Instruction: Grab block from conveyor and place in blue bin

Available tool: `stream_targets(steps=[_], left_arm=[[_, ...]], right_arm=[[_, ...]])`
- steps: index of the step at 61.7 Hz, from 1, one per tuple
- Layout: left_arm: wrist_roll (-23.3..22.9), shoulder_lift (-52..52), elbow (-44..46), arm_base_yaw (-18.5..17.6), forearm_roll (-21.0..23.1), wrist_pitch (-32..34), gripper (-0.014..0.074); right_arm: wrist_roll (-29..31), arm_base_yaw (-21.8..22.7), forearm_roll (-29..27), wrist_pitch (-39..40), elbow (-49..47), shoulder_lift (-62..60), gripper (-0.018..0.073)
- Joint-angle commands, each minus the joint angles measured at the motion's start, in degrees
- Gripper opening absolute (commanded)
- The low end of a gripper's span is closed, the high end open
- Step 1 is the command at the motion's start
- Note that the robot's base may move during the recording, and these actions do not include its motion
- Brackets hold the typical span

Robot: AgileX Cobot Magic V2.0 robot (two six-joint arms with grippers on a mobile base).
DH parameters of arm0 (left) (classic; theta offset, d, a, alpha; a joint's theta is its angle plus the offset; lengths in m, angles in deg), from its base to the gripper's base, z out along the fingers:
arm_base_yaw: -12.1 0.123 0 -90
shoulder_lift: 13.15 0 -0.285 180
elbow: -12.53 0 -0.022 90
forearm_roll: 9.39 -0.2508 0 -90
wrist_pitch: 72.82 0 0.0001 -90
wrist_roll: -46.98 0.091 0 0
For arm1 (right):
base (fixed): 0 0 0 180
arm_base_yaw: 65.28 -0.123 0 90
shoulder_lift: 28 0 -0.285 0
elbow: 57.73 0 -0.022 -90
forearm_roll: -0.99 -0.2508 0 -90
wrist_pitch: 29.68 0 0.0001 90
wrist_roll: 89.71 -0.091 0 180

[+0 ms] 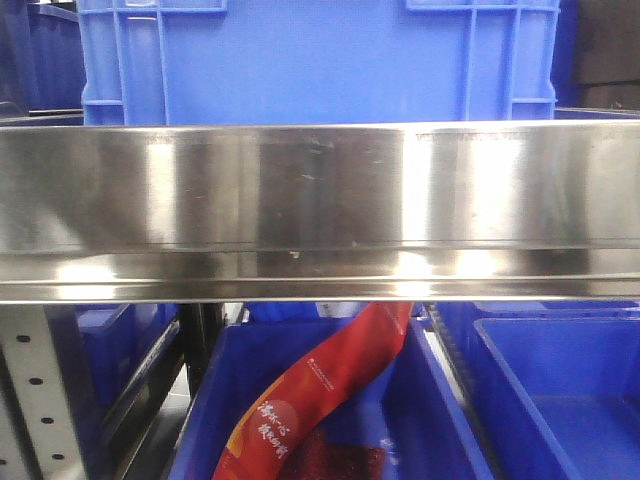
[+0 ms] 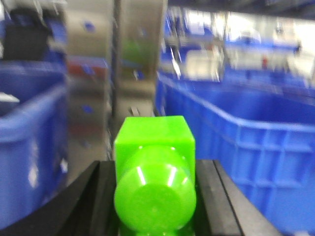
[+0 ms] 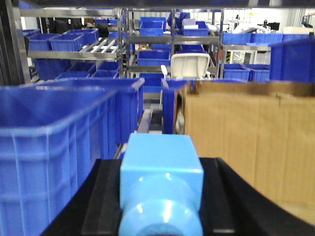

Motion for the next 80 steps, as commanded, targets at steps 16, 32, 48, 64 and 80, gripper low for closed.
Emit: stream_targets(steps=[16,32,48,64,80], left_arm=[[1.49,18.88,16.13,-5.67,0.44,-1.98,-0.0111],[2.44,33.72,26.07,-16.97,0.44,1.91,-0.0111],[2.44,49.36,35.6,-25.66,-2.57,8.21,-0.0111],[2.44,61.83,43.27,-28.03,-2.57,8.64,-0.009],[2.44,63.58,43.4,-27.92,-2.44,10.9,0.0329]], right_arm=[[0.28,-1.49,-0.22,0.91,-13.95,17.14,-0.0162],[0.28,-12.42,-0.22,2.07,-23.81,31.81,-0.0162],[0.28,-21.99,-0.22,9.25,-31.15,46.11,-0.0162],[0.28,-23.15,-0.22,13.02,-33.71,56.42,-0.0123],[0.28,-23.15,-0.22,14.61,-33.71,57.98,0.0417]])
